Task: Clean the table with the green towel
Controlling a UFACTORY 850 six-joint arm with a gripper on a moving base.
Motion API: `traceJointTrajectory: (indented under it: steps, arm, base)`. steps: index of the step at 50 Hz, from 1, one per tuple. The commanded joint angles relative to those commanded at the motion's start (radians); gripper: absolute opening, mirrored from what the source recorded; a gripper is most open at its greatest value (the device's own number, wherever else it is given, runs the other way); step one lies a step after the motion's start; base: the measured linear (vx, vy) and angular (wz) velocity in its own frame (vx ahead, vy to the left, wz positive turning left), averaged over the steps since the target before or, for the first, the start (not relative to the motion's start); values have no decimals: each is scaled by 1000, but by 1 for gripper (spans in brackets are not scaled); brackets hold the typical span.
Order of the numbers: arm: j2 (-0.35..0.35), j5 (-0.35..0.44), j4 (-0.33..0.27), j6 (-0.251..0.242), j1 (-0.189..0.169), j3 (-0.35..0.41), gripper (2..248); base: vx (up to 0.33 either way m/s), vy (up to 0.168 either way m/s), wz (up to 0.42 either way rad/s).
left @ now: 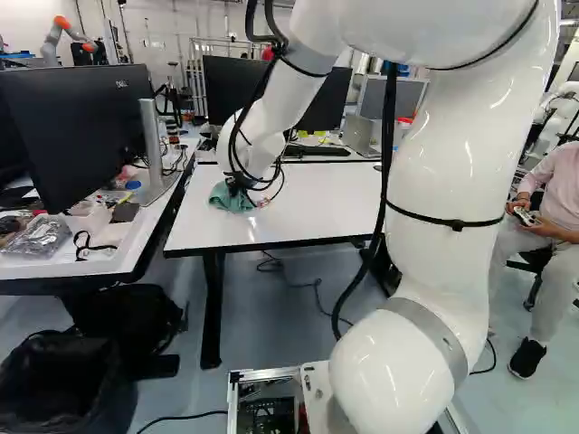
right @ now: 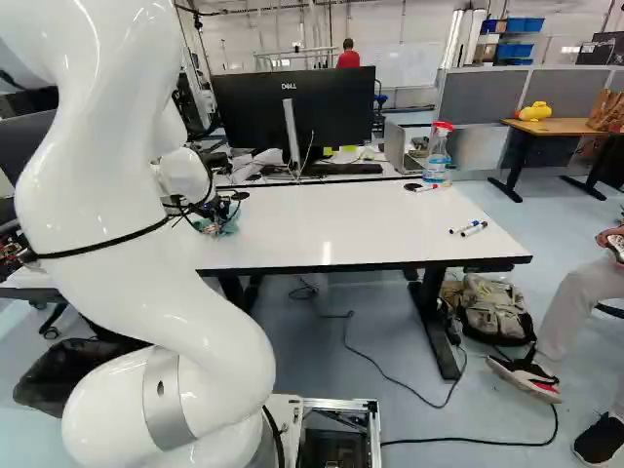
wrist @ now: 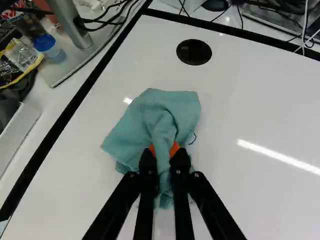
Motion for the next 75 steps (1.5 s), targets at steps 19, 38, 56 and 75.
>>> traceJointTrajectory:
  steps: [19,38,56,75]
  arm:
    - [2,-11,0,0,-6,2,38]
    - [-18,-11,0,0,-62,-22,38]
    - [-87,-11,0,0,-89,-104,38]
    - [-163,-11,0,0,-108,-200,38]
  base:
    - [0,0,0]
    - [0,0,0]
    - [0,0,0]
    - [0,0,0]
